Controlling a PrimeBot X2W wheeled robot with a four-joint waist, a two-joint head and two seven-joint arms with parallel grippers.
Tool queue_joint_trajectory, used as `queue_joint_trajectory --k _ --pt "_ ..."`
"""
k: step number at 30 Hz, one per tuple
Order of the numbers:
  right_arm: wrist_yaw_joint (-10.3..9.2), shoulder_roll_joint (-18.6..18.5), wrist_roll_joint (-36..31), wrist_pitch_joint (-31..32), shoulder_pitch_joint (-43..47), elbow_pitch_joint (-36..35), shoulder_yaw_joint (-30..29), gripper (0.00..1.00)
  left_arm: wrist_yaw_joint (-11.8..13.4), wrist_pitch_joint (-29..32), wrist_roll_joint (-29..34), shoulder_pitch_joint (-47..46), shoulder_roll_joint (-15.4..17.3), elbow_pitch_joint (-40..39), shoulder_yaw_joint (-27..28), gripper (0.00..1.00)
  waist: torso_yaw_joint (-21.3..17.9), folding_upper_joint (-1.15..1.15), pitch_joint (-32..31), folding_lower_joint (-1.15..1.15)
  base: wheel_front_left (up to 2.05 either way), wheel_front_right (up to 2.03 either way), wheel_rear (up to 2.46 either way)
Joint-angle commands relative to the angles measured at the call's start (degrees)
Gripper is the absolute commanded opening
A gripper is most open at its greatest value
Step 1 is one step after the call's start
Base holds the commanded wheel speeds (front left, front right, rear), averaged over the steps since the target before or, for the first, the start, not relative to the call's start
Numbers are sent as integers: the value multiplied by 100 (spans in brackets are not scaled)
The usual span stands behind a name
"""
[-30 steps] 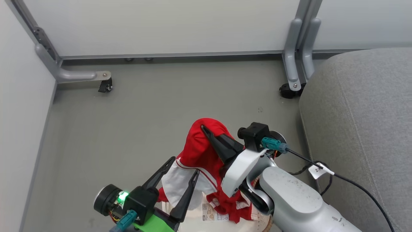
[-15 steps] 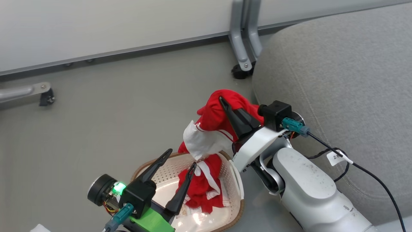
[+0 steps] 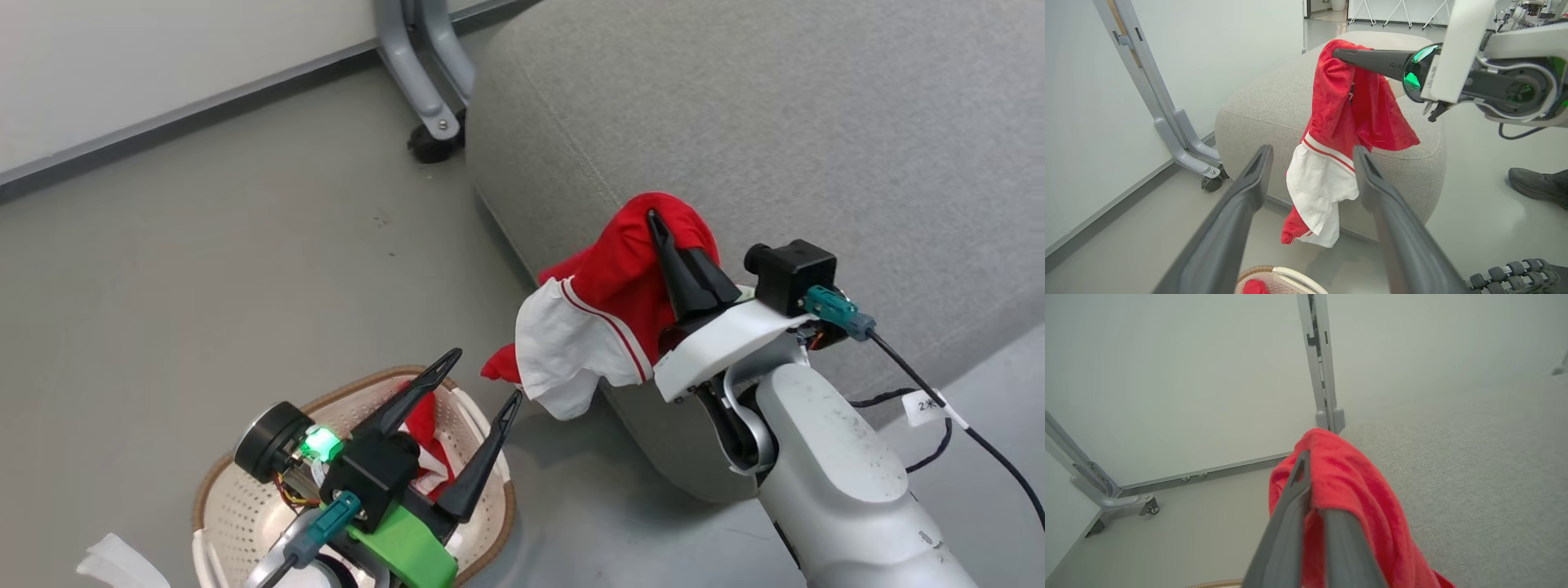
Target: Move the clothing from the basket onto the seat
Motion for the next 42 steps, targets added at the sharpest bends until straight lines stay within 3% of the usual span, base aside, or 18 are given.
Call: queue_joint_trajectory --k 1,8,15,20,28,34,41,42 --pt "0 13 -25 -26 66 -66 -106 0 16 22 83 -115 67 -22 13 100 -608 0 467 0 0 0 0" --pt "0 8 -140 -24 5 -367 -900 0 -66 137 127 -299 121 -93 -87 100 -674 0 764 0 0 0 0" --pt "0 -29 -99 -24 -677 -652 -1656 0 -9 254 242 -502 273 -299 -31 100 -570 0 1270 0 0 0 0" --pt "0 -308 -163 -23 -1417 -726 -2197 0 -57 268 356 -746 305 -451 -47 100 -278 0 1673 0 0 0 0" --pt "0 -1078 -233 -23 -2508 -586 -2942 0 -156 239 516 -1308 369 -631 -74 100 250 0 2457 0 0 0 0" --pt "0 -1299 -156 -22 -2700 16 -2985 0 -202 149 603 -1582 374 -608 -113 100 463 0 2945 0 0 0 0" --pt "0 -1149 -30 -22 -2322 883 -3281 0 -218 23 631 -1752 307 -447 -170 100 604 0 3151 0 0 0 0" --pt "0 -1116 -16 -22 -2246 928 -3356 9 -213 -8 629 -1763 297 -420 -172 100 620 0 3147 0 0 0 0"
